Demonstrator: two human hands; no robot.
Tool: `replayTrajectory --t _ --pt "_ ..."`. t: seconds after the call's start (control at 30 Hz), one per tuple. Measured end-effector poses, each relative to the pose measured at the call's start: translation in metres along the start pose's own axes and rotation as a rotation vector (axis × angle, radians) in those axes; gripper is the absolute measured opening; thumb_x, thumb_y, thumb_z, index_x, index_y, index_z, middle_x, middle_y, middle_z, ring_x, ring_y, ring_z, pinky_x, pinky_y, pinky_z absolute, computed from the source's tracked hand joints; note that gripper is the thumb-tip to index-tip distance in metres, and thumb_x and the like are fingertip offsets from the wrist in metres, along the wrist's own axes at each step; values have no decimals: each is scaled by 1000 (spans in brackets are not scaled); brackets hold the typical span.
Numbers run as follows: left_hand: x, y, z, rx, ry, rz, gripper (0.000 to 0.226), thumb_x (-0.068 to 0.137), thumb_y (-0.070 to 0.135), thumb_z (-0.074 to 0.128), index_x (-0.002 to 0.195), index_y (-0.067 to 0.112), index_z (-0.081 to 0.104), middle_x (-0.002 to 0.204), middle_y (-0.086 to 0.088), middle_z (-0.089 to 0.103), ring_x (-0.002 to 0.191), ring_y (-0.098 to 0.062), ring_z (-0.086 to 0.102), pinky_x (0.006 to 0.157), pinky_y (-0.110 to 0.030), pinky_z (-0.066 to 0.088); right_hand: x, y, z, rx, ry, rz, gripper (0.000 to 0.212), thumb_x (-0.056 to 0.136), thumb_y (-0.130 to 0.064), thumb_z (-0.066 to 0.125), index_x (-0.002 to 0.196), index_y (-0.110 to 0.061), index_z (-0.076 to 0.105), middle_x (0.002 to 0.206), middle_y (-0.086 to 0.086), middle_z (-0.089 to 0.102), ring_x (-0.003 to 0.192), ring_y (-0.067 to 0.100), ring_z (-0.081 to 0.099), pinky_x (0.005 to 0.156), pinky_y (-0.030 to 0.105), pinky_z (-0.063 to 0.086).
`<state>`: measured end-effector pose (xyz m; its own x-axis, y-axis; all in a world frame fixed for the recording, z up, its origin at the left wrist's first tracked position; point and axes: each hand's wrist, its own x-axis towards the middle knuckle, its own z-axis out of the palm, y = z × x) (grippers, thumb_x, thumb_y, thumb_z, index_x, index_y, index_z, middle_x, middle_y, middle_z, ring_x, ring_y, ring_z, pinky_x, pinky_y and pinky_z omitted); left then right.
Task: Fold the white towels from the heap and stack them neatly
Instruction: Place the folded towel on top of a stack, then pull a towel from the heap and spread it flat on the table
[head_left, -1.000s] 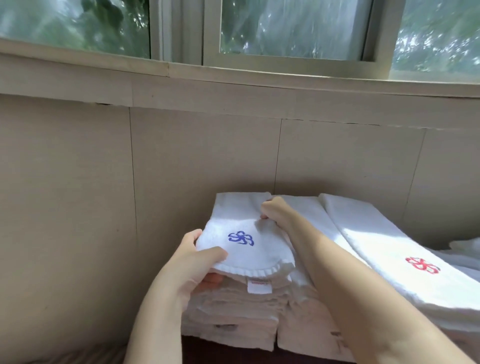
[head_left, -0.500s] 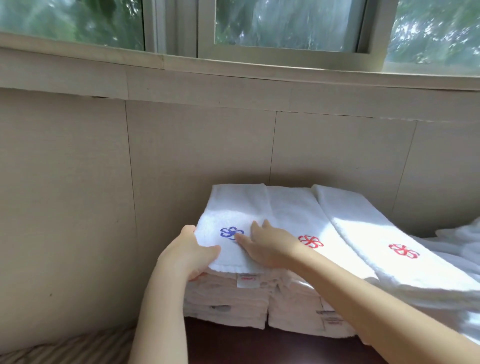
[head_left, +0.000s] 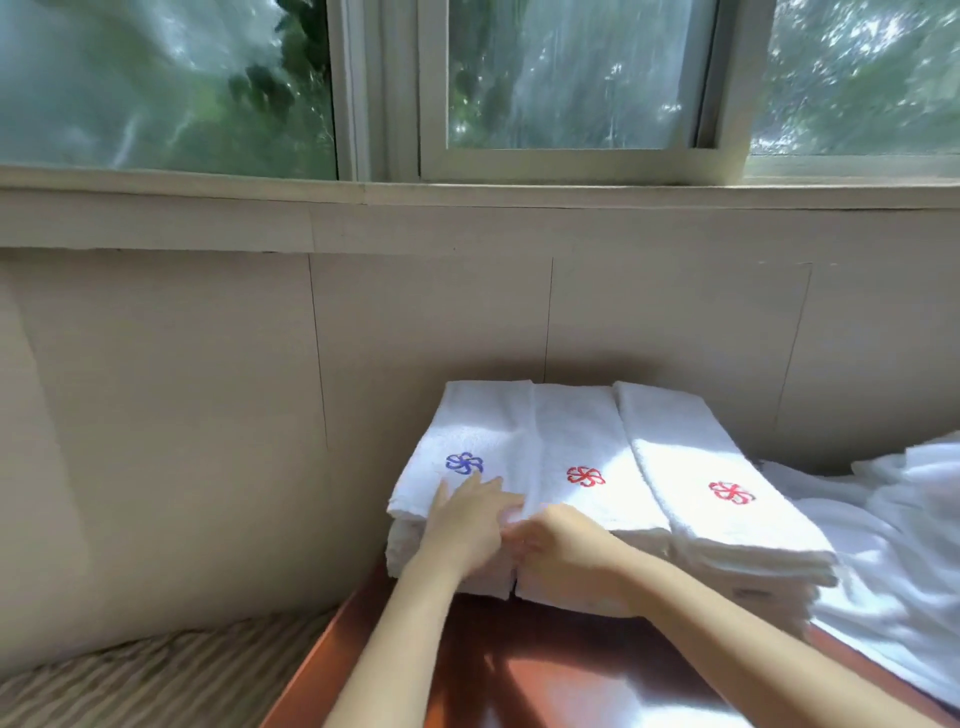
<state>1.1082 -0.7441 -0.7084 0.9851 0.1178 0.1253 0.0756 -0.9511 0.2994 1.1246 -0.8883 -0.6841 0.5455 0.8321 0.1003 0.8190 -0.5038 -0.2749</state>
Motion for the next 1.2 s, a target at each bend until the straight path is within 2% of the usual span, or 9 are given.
replayTrajectory --t 0.1,0.23,0.37,0.53,0.67,0.8,0.93,1.07,1.2 --pt "-24 12 0 -10 45 -56 49 95 9 36 135 34 51 153 2 34 144 -18 20 117 -40 10 -36 5 -1 14 -21 6 22 91 -7 48 83 5 64 73 16 54 71 28 43 67 35 35" --pt "-56 47 -9 -92 10 -62 52 84 -1 41 115 29 68 137 6 54 128 -20 47 105 -29 37 -91 32 -10 29 -12 96 26 93 -16 49 97 -2 70 97 13 70 88 27 61 80 32 46" --pt "-78 95 -4 -179 -74 21 60 79 -5 33 111 29 70 134 8 57 127 -12 48 106 -26 37 -154 83 -33 203 13 366 25 91 -31 58 102 -16 74 100 -3 73 86 8 65 73 15 49" --pt "-72 177 22 -250 -162 151 52 83 -2 34 111 24 70 119 7 66 112 -4 56 96 -16 41 -249 159 -49 500 192 647 15 92 -10 56 96 -7 71 83 4 67 68 11 61 63 17 50" --pt "-48 257 52 -289 -241 300 37 91 8 44 113 22 69 115 6 68 98 -2 57 73 3 34 -320 220 -73 347 350 835 23 89 -8 54 103 -11 72 89 1 67 79 12 59 71 18 46" --pt "-11 337 94 -305 -243 389 43 90 6 42 126 20 61 130 2 59 115 -12 54 86 -11 35 -368 277 -89 174 476 1003 31 93 -12 48 119 -10 64 121 8 64 111 23 58 91 30 45" --pt "35 407 141 -341 -213 441 64 90 13 50 149 19 26 152 -5 27 136 -16 31 104 -15 21 -391 337 -95 -56 657 1155 63 85 -9 52 144 -16 30 144 18 32 128 37 37 102 43 38" --pt "96 460 159 -685 121 97 97 86 26 64 152 12 -6 155 -12 20 139 -28 29 110 -29 27 -401 404 -139 -182 873 1164 70 85 -11 58 147 -12 25 146 19 33 136 35 30 107 45 29" --pt "140 484 170 -1216 211 -433 91 79 36 75 144 4 21 129 -13 51 117 -31 51 88 -36 42 -397 447 -150 -86 781 1132 18 88 -7 43 101 -6 56 108 20 61 101 36 54 71 36 38"
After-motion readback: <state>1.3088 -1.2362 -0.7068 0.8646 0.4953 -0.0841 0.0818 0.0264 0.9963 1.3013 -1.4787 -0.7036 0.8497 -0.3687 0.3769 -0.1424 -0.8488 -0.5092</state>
